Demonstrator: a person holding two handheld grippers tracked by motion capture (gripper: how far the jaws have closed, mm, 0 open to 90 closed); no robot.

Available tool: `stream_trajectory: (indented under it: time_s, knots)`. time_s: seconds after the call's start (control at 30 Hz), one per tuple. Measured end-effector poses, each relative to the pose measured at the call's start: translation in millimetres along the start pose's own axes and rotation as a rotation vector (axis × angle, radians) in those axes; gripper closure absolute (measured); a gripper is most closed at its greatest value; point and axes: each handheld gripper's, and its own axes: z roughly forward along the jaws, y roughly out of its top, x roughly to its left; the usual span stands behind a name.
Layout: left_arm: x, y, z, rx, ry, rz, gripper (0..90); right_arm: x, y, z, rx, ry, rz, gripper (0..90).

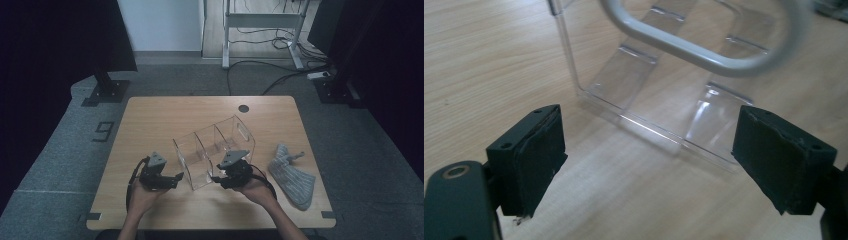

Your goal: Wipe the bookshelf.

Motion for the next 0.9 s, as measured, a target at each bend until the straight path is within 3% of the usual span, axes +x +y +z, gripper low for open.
stream_trajectory:
  time_s: [0.23,0.47,0.63,0.77,0.9]
  knots:
    - [-19.6,4.0,-8.2,-0.022,-0.038,0.052,12.0,-10.3,-16.1,-13.1,0.028,-0.045,0.031,41.1]
    - [-36.2,13.1,-5.8,-0.034,-0.04,0.091,11.2,-25.2,-32.6,-30.8,0.036,-0.088,0.084,39.1]
    - [-42.1,17.9,5.7,0.002,0.044,0.108,13.4,-33.1,-41.5,-39.3,0.038,-0.111,0.109,37.7]
    - [-36.2,16.6,6.1,0.012,0.045,0.089,14.1,-39.8,-49.0,-43.1,0.048,-0.128,0.127,37.5]
    - [-31.0,17.0,3.3,0.019,0.082,0.093,14.4,-45.7,-55.1,-47.6,0.049,-0.139,0.147,37.5]
